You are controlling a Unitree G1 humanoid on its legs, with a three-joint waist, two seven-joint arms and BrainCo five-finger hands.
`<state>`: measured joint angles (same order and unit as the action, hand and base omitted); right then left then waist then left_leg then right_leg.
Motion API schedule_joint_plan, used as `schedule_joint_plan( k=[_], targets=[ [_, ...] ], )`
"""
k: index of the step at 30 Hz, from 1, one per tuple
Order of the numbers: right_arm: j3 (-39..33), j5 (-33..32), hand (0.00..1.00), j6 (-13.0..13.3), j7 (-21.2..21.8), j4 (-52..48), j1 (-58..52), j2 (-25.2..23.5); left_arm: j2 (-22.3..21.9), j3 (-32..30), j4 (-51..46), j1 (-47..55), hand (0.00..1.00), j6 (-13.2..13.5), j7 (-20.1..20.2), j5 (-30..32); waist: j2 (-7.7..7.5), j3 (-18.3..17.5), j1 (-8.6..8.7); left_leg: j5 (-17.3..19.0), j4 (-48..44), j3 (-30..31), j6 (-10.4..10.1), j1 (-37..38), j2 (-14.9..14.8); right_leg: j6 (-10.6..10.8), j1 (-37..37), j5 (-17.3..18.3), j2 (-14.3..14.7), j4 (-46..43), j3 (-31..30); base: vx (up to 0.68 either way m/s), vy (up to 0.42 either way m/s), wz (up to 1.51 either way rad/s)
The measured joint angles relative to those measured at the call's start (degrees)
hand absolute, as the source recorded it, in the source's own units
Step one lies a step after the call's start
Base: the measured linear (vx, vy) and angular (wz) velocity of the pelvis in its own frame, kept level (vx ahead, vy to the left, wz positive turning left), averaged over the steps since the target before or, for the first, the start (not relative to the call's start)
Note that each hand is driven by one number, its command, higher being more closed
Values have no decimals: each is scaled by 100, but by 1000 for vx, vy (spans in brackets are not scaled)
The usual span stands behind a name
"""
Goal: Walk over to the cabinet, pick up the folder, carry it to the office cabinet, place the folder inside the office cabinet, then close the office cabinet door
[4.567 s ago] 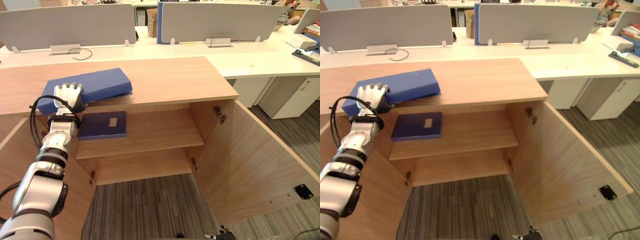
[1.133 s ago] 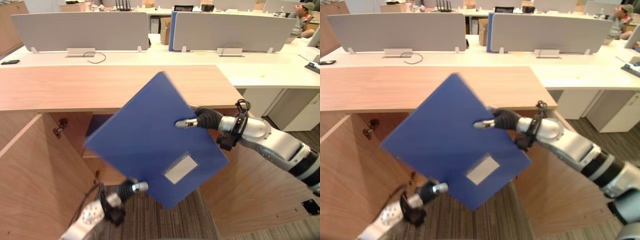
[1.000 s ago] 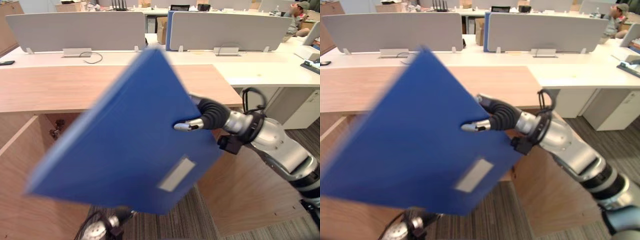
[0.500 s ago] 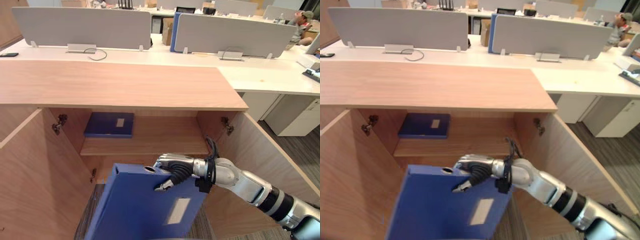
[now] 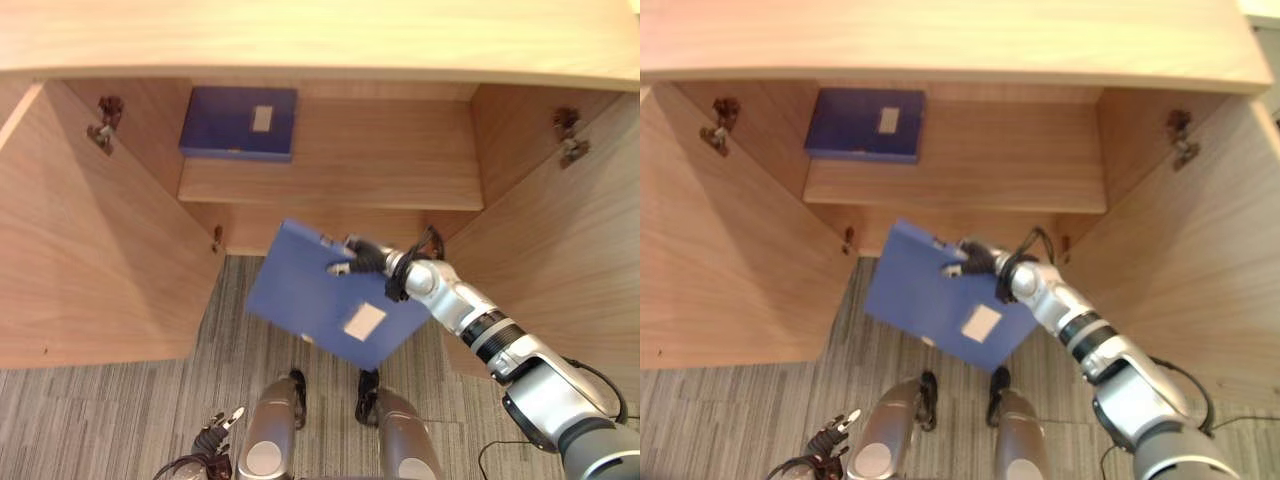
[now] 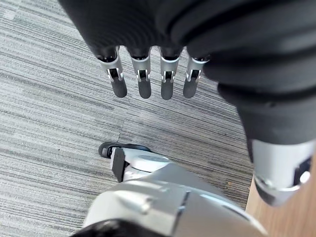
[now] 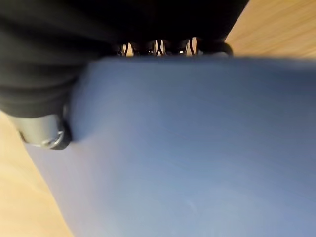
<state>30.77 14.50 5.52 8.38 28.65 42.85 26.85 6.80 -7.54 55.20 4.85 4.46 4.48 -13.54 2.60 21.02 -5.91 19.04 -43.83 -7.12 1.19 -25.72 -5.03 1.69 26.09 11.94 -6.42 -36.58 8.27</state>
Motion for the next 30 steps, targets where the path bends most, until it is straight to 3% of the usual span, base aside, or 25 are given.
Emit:
schedule_joint_plan(
  k=[2,5,12,18,22,24,27,28,30],
  targets=[
    [-609,-893,100,-42,-344,-319,71,-125,-2,-3,-88,24,0,11,-25,-97,-3,85,-2,339,-770,13,46,-461,-6,23,535,423,-131,-903,-60,-150,23,4],
    [-1316,-2246,100,-40,-632,-694,124,-315,-19,-28,-163,35,0,9,-25,-99,-2,198,9,686,-1580,37,68,-969,-57,7,1082,773,-207,-1773,-118,-101,4,0],
    [-2298,-4986,100,-28,-989,-580,417,-372,-42,-24,-187,-9,0,-14,-25,-95,5,296,-60,867,-2289,210,72,-1718,11,-15,1763,1077,-396,-2552,-65,-56,19,12],
    [-2492,-6443,100,-202,-1007,651,1441,-281,-35,57,-193,-24,0,-61,-73,-300,26,308,-107,828,-2535,458,43,-2223,92,-83,2101,1143,-515,-2789,149,-20,2,17],
    [-2498,-7048,100,-250,-999,1205,1842,-211,-90,56,-225,-32,0,-95,-200,-432,94,348,-172,735,-2573,567,36,-2442,225,-88,2245,1181,-665,-2899,255,-25,-15,25],
    [-2822,-7519,100,-334,-1443,1643,2266,-206,-107,56,-380,-30,0,-150,-292,-494,124,359,-234,646,-2615,670,30,-2696,306,-95,2416,1185,-763,-2976,362,-44,-15,27],
    [-3677,-8591,100,-168,-1885,2014,2714,-186,-157,54,-521,-29,0,-170,-342,-514,196,395,-372,577,-2673,791,-3,-2911,401,-142,2531,1211,-860,-3057,487,-22,-14,30],
    [-4107,-9295,100,199,-2112,2048,3060,-145,-204,53,-588,-16,0,-175,-447,-527,242,413,-442,542,-2679,801,-17,-3006,481,-152,2621,1231,-953,-3124,501,-11,-6,26],
    [-4241,-9525,100,421,-2214,2064,3190,-79,-216,53,-641,-4,0,-178,-499,-530,257,421,-476,534,-2680,802,-18,-3044,512,-148,2662,1250,-985,-3158,496,-2,-8,17]
  ],
)
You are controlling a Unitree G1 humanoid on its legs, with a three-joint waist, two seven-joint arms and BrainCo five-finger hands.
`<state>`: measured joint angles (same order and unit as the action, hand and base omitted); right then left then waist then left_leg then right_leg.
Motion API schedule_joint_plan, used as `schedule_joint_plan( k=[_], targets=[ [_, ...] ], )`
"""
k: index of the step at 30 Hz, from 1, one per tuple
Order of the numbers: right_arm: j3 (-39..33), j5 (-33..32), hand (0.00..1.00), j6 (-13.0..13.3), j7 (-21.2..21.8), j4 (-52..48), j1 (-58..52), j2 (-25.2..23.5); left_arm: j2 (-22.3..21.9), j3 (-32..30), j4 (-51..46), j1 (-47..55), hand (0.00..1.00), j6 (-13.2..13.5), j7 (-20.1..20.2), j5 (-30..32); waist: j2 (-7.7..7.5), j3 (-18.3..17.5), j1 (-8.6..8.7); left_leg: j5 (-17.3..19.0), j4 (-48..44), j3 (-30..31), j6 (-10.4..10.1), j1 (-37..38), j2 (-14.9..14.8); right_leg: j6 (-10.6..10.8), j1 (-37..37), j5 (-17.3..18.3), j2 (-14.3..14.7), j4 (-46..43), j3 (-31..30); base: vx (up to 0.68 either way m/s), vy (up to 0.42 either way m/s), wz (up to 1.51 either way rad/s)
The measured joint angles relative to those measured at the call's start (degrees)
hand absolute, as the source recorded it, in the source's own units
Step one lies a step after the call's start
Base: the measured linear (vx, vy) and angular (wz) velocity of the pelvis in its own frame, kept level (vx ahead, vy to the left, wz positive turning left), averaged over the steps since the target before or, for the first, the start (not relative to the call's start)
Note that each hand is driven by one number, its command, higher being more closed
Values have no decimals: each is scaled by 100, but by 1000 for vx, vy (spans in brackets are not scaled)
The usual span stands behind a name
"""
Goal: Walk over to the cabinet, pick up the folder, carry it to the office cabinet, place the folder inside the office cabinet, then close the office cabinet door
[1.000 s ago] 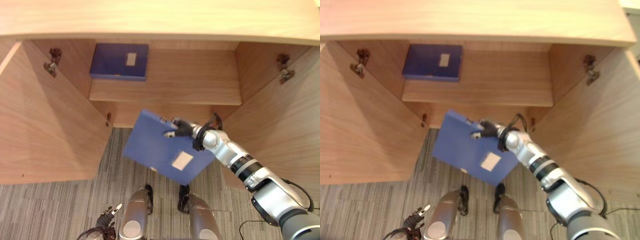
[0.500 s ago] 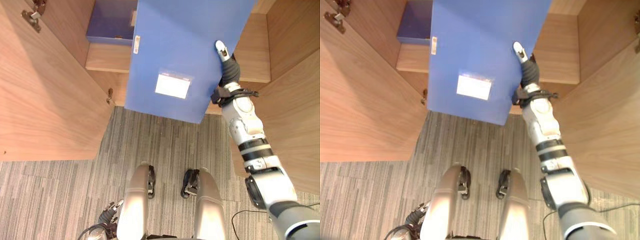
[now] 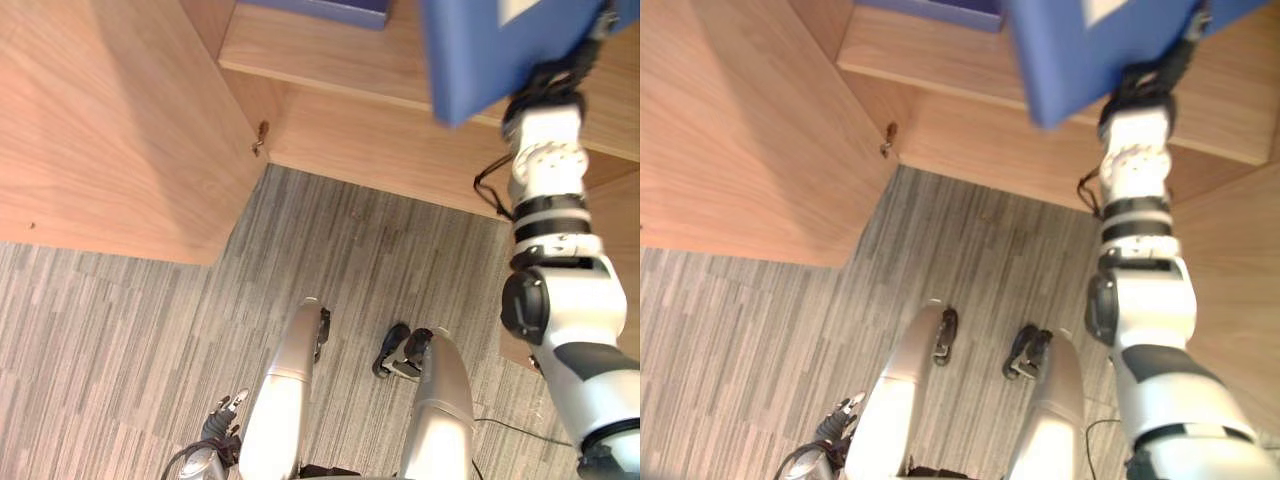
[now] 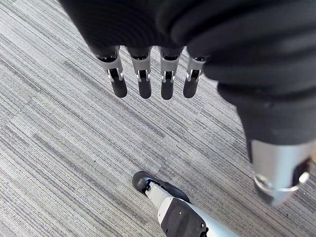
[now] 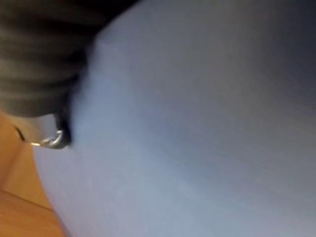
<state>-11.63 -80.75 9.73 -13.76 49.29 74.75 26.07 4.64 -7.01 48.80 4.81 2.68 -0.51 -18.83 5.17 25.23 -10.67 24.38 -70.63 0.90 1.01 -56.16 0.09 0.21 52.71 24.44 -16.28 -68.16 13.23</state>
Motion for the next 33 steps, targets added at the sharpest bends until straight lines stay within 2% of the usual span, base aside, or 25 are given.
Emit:
schedule_joint_plan(
  k=[1,4,6,11,17,22,28,31,32,33],
  targets=[
    [-29,-187,100,158,-82,0,8,91,-5,4,-10,0,0,1,-42,-4,19,10,-8,-7,1,18,-8,-16,59,9,5,39,-54,-37,16,5,-10,15],
    [-120,-497,100,407,-263,-2,13,117,-44,22,-131,0,0,2,-107,-92,76,21,-26,-29,9,70,-32,-90,126,12,35,82,-123,-67,73,8,-20,19],
    [-481,-710,100,587,-511,-2,28,123,-101,33,-282,-1,0,22,-182,-187,102,25,-60,-73,49,139,-59,-171,209,-3,77,126,-205,-90,136,8,-31,24],
    [-580,-709,100,681,-674,-12,150,141,-138,-1,-287,-1,0,15,-253,-220,105,27,-91,-158,186,149,-146,-208,248,-35,130,149,-262,-69,185,9,-31,11],
    [-758,-714,100,1094,-738,-23,212,134,-213,-115,-299,-2,0,9,-377,-222,108,28,-119,-235,323,211,-216,-82,252,-65,-23,164,-260,6,281,-17,-33,7],
    [-978,-705,100,1265,-936,-78,213,187,-217,-115,-301,0,0,8,-425,-246,114,24,-107,-298,435,268,-235,26,254,-67,-186,165,-251,110,393,-31,-17,7],
    [-910,-544,100,1118,-1082,-137,289,372,-217,-120,-302,13,0,9,-424,-250,116,24,-88,-309,455,223,-233,19,218,-71,-162,163,-242,118,381,-1,-1,-1],
    [-719,-447,100,993,-1160,-135,383,451,-217,-121,-302,19,0,8,-424,-337,117,27,-80,-309,447,116,-231,17,109,-71,-154,162,-207,119,362,-26,-5,-7],
    [-609,-381,0,962,-1176,-131,460,472,-218,-123,-302,19,0,8,-424,-355,118,29,-63,-309,448,98,-231,10,88,-71,-132,162,-194,113,347,-26,-3,-8],
    [-508,-348,0,939,-1176,-130,537,490,-219,-125,-302,19,0,8,-424,-361,117,29,-59,-309,448,74,-231,-2,66,-71,-98,162,-179,103,325,-36,-7,-11]
  ],
)
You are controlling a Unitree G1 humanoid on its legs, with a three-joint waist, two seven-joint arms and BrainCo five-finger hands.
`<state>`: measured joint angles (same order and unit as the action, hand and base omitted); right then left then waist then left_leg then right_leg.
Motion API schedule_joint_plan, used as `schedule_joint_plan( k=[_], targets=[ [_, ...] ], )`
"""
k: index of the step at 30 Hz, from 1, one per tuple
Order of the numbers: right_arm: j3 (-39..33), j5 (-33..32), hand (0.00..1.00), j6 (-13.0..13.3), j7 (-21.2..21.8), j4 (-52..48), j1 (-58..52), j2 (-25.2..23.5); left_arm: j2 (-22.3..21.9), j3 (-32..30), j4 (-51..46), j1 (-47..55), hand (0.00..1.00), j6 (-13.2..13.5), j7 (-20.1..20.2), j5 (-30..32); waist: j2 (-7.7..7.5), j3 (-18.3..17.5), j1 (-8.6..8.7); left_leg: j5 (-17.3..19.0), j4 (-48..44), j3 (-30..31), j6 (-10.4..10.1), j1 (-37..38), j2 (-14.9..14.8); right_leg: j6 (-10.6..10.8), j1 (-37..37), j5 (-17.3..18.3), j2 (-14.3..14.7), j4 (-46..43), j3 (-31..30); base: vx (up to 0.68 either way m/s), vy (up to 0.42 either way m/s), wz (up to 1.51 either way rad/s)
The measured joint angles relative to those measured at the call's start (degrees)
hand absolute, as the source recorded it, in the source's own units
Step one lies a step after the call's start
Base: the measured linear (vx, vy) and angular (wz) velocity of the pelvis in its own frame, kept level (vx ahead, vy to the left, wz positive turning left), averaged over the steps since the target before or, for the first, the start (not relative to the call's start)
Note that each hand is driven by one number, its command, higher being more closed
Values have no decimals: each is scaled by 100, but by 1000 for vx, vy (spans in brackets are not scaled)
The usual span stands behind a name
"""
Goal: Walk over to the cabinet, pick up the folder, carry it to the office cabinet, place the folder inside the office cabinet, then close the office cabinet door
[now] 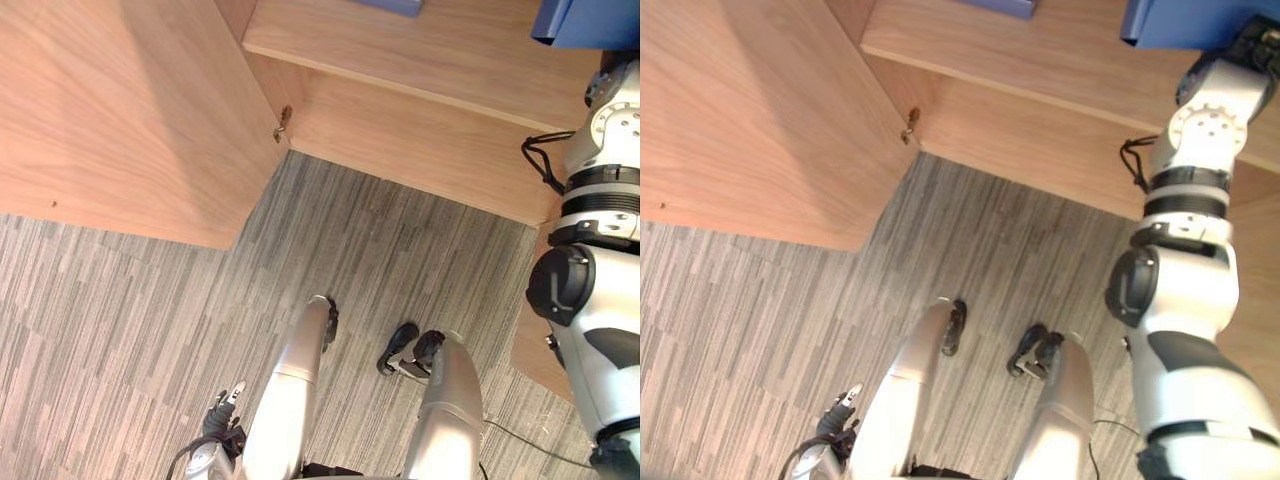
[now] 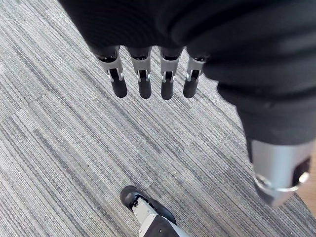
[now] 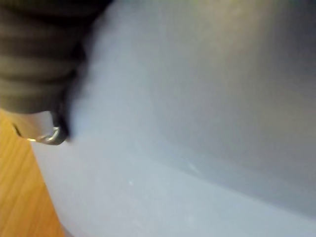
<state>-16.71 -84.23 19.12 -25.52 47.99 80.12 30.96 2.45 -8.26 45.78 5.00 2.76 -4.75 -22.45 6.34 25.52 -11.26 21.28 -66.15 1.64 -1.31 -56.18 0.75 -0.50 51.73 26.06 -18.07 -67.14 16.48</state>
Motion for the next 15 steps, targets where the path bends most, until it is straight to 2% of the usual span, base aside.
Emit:
schedule_joint_plan(
  k=[3,15],
  targets=[
    [287,8,0,-59,2,0,359,57,-11,-29,0,0,0,0,-1,-8,4,14,53,-2,-26,-41,3,-79,-26,-3,130,1,7,-85,-51,-37,-14,-6],
    [471,0,0,-45,291,-7,893,241,-61,-120,2,-2,0,0,-4,-9,11,16,68,-14,-7,-4,12,-73,-17,-3,86,3,6,-46,-2,-10,4,1]
  ],
)
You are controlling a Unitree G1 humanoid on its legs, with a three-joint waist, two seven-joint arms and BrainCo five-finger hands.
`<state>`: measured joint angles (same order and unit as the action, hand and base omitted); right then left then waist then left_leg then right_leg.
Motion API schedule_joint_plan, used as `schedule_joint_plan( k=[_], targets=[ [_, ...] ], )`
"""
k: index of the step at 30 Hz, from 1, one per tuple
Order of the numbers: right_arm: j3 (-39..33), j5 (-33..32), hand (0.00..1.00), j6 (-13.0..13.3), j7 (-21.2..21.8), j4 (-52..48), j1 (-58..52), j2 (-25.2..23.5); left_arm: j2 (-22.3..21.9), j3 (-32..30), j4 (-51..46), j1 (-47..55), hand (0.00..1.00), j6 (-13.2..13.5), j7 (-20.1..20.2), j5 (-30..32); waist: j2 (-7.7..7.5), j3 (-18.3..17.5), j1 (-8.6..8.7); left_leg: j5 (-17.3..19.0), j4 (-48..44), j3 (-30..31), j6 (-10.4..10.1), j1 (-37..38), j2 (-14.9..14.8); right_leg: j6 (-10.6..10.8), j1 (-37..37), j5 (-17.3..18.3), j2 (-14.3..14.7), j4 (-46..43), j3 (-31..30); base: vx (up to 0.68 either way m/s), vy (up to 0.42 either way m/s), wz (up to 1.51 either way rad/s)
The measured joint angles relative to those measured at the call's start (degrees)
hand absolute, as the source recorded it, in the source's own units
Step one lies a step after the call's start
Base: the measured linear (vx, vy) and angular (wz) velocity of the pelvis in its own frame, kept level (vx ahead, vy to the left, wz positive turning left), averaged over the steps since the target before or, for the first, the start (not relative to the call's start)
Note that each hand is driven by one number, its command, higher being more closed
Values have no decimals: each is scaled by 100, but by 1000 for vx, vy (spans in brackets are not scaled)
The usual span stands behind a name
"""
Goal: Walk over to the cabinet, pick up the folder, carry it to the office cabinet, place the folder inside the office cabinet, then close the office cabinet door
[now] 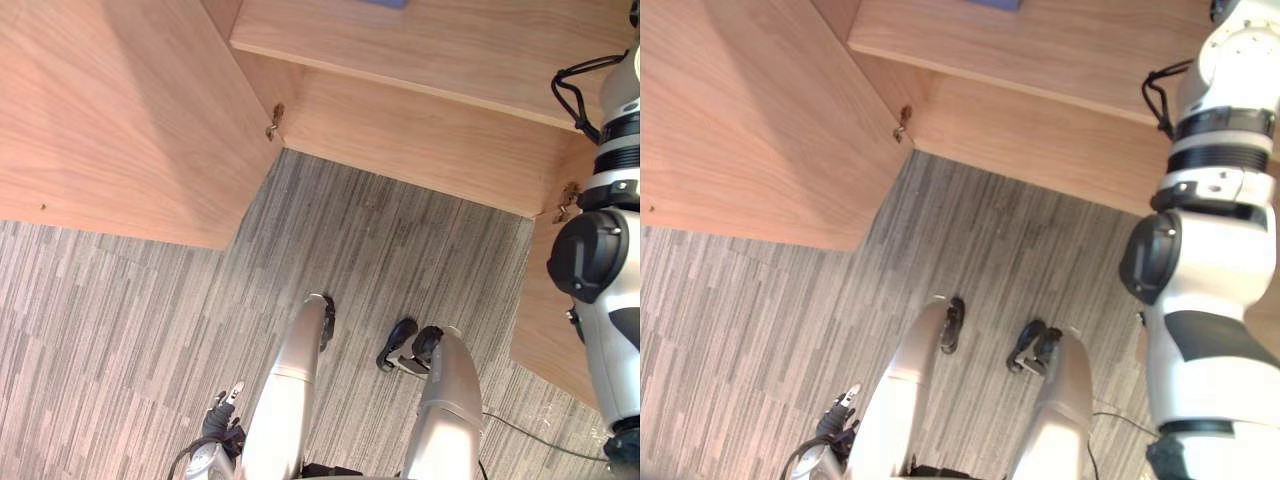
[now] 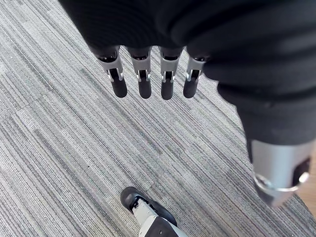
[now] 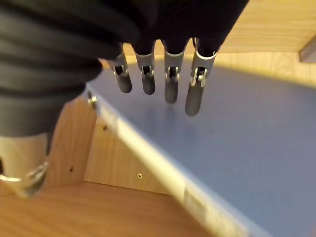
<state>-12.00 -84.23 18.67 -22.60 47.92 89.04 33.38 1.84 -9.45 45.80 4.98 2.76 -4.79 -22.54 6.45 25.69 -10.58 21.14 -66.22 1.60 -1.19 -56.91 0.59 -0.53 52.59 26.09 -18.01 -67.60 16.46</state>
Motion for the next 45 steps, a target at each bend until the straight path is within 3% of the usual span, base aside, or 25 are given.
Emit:
schedule_joint_plan(
  k=[18,28,31,33,36,39,45],
  targets=[
    [232,-11,0,-14,32,7,37,-14,-68,-106,-6,-22,0,-1,-51,-1,13,-6,26,-35,203,-7,-39,330,-21,-8,-331,-5,34,188,56,-3,1,0],
    [225,58,0,-265,-14,64,37,-222,-149,-248,-25,-28,0,-1,-52,-1,17,-18,55,-56,379,-68,-60,464,-173,-134,-410,-88,197,402,53,-12,4,-7],
    [441,1345,0,-840,-32,307,25,-237,-149,-271,-1,-23,0,6,-51,0,14,-36,81,-87,571,-130,-52,667,-253,-179,-592,-170,264,610,68,12,3,-10],
    [731,2734,0,-1340,-8,313,10,-231,-136,-303,98,-23,0,25,-51,1,13,-97,136,-96,660,-159,-37,724,-315,-184,-655,-237,332,758,69,18,33,-14],
    [1128,4267,0,-1839,136,381,-109,-173,-117,-304,197,-21,0,84,-47,3,5,-123,182,-101,740,-202,-27,815,-356,-166,-757,-289,377,890,67,9,49,-6],
    [1393,5140,0,-2138,442,400,-306,-142,-100,-302,221,-2,0,143,-32,6,-55,-175,203,-111,794,-231,-10,822,-358,-166,-759,-309,379,951,67,0,50,-2],
    [1661,6394,0,-2318,802,387,-425,-140,-53,-243,272,8,0,213,31,42,-95,-195,234,-124,841,-345,14,832,-411,-150,-761,-339,377,1010,60,-12,40,-1]
  ],
)
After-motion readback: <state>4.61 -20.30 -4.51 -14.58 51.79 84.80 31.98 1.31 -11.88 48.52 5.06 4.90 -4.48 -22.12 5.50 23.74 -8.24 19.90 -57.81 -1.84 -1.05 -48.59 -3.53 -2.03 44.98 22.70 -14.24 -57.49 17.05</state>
